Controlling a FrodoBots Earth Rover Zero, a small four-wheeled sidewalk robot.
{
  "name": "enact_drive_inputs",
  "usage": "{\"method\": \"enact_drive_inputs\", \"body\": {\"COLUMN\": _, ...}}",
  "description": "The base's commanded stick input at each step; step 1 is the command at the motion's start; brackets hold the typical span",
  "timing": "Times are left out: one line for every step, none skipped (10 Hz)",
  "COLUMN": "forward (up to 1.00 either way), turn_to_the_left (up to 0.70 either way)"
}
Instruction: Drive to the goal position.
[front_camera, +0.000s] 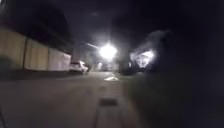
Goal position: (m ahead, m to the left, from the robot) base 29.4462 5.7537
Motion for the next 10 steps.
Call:
{"method": "enact_drive_inputs", "body": {"forward": 0.7, "turn_to_the_left": 0.0}}
{"method": "enact_drive_inputs", "body": {"forward": 0.7, "turn_to_the_left": -0.26}}
{"method": "enact_drive_inputs", "body": {"forward": 0.7, "turn_to_the_left": -0.34}}
{"method": "enact_drive_inputs", "body": {"forward": 0.7, "turn_to_the_left": -0.35}}
{"method": "enact_drive_inputs", "body": {"forward": 0.7, "turn_to_the_left": -0.35}}
{"method": "enact_drive_inputs", "body": {"forward": 0.7, "turn_to_the_left": -0.32}}
{"method": "enact_drive_inputs", "body": {"forward": 0.7, "turn_to_the_left": -0.07}}
{"method": "enact_drive_inputs", "body": {"forward": 0.7, "turn_to_the_left": 0.0}}
{"method": "enact_drive_inputs", "body": {"forward": 0.7, "turn_to_the_left": 0.0}}
{"method": "enact_drive_inputs", "body": {"forward": 0.7, "turn_to_the_left": 0.0}}
